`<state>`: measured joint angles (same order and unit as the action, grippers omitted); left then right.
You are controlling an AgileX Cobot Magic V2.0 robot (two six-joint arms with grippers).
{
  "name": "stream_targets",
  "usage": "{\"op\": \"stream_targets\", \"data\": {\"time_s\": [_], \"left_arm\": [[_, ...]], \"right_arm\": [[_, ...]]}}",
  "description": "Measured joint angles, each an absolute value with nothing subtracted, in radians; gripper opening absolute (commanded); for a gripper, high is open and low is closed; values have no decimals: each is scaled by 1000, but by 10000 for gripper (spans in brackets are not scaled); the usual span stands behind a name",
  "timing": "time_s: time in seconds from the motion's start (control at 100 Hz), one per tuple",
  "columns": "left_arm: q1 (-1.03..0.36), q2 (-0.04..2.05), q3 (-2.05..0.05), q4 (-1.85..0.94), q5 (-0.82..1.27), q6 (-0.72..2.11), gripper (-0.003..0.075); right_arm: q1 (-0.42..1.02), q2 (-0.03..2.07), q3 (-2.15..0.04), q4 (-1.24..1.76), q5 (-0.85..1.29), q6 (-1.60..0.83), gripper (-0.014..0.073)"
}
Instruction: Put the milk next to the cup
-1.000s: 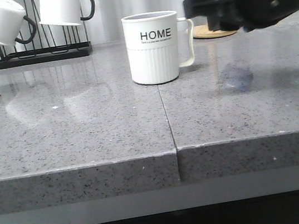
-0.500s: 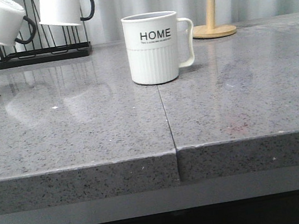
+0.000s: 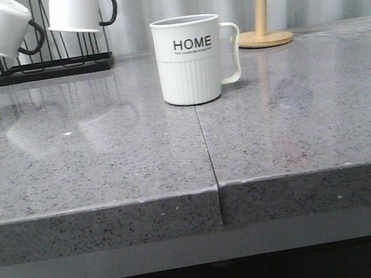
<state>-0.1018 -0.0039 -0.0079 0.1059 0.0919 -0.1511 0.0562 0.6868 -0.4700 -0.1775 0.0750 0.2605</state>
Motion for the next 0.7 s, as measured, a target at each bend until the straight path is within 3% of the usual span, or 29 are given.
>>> {"op": "stream_targets", "data": {"time_s": [0.4, 0.7], "left_arm": [[-102, -4, -8, 106, 92, -151, -21], [-102, -4, -8, 106, 92, -151, -21]], "right_arm": [[49, 393, -329, -197, 146, 281, 257], [49, 331, -319, -199, 257, 281, -125]]}}
